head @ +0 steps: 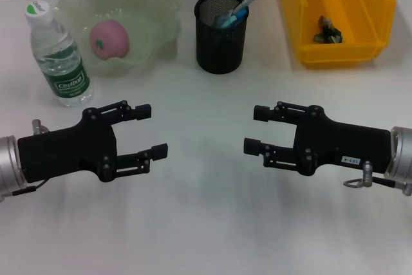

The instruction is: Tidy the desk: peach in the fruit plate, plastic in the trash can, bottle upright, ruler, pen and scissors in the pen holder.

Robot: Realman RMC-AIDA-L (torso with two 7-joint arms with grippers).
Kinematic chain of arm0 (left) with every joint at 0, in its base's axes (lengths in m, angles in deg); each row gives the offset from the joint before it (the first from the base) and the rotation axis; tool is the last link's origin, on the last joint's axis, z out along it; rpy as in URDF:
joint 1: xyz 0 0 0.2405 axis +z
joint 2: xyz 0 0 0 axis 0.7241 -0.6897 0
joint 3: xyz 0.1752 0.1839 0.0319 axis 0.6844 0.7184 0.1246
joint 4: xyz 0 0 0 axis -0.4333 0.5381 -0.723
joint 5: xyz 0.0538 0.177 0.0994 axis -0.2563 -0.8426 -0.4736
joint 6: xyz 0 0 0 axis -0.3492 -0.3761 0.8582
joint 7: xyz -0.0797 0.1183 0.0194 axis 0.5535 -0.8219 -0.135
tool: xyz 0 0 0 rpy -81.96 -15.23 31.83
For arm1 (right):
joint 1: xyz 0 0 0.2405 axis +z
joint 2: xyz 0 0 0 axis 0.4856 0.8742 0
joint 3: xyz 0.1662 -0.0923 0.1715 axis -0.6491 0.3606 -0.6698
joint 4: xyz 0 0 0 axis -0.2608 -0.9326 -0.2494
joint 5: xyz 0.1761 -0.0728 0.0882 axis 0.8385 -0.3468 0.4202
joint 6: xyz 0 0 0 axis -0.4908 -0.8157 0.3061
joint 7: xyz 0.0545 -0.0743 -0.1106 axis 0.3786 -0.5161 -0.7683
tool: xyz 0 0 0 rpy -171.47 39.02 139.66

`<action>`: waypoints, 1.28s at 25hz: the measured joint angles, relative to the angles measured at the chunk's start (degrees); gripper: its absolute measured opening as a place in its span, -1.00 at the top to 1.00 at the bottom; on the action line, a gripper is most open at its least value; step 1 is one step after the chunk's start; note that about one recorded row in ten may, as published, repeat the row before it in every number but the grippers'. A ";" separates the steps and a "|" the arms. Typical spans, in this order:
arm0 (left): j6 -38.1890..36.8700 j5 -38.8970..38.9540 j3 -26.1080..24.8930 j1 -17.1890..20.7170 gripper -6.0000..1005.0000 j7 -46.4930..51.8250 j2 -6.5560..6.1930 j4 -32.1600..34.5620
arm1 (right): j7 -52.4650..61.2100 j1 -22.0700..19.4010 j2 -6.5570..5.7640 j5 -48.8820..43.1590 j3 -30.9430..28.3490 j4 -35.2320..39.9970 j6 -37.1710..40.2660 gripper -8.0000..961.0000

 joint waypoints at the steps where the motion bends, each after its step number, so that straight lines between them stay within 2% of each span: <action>1: 0.17 -0.01 0.00 -0.01 -0.56 0.02 0.00 0.01 | -0.16 -0.02 0.01 -0.01 0.00 0.01 -0.24 -0.46; 32: 0.65 -2.57 0.25 -0.30 -0.56 0.55 0.15 -0.05 | -2.22 0.39 0.11 -0.06 0.62 -0.54 -2.74 -0.46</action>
